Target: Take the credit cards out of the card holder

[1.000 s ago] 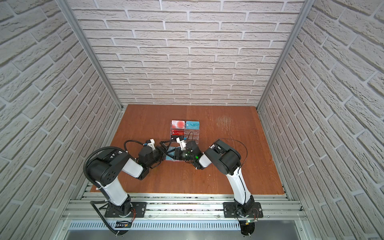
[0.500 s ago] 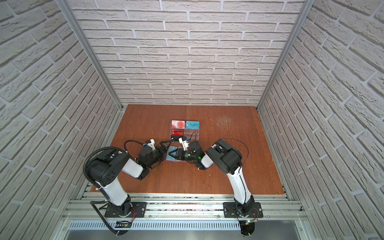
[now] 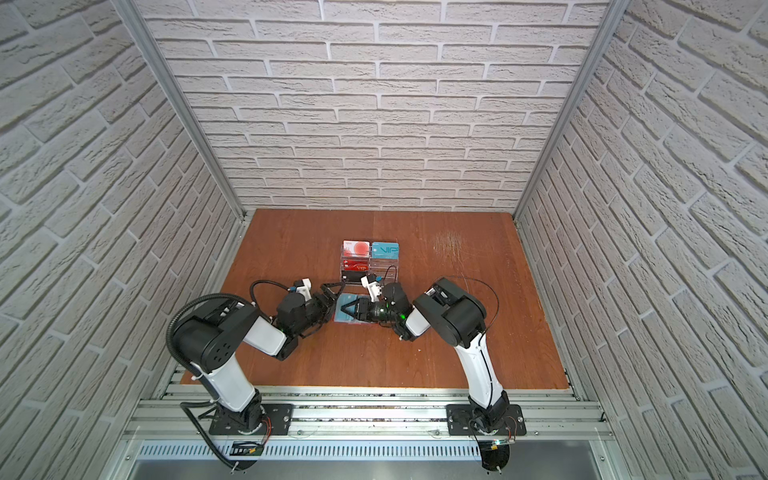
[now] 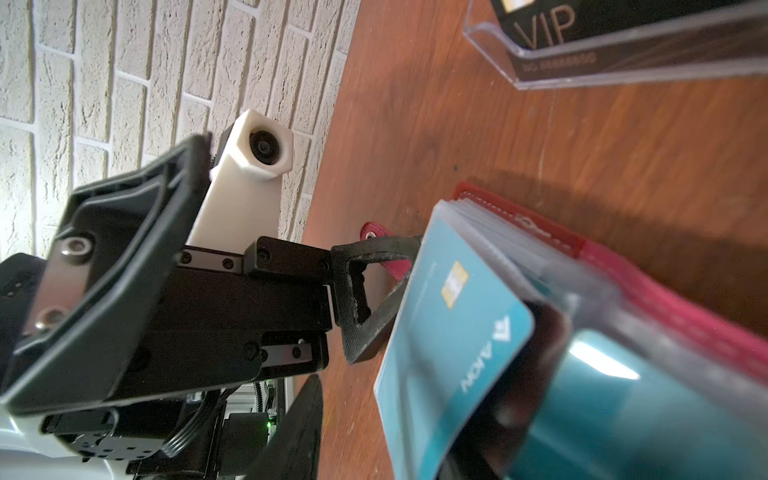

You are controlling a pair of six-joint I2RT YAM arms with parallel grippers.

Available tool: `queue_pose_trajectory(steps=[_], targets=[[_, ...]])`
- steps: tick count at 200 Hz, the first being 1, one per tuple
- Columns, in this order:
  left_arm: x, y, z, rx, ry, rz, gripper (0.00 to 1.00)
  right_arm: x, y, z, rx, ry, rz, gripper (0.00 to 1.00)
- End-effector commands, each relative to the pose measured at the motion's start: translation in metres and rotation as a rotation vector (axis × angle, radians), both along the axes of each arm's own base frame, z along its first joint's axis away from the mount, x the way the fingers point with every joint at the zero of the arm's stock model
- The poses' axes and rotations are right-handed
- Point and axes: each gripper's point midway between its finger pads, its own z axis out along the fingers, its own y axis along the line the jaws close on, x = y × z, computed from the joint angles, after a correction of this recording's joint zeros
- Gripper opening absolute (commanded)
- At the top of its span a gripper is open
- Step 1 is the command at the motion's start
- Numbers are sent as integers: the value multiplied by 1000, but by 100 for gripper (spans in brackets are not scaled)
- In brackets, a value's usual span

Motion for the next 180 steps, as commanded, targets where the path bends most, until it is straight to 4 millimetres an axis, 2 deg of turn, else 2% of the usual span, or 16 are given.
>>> queue_pose_trajectory(steps=[1,180], targets=[[-23,-1,-29,34,115,-52,98,0,-16,-15,-46,45,-36,38],[-24,3,-34,39,125,-47,98,3,-31,-5,-25,42,-38,29]])
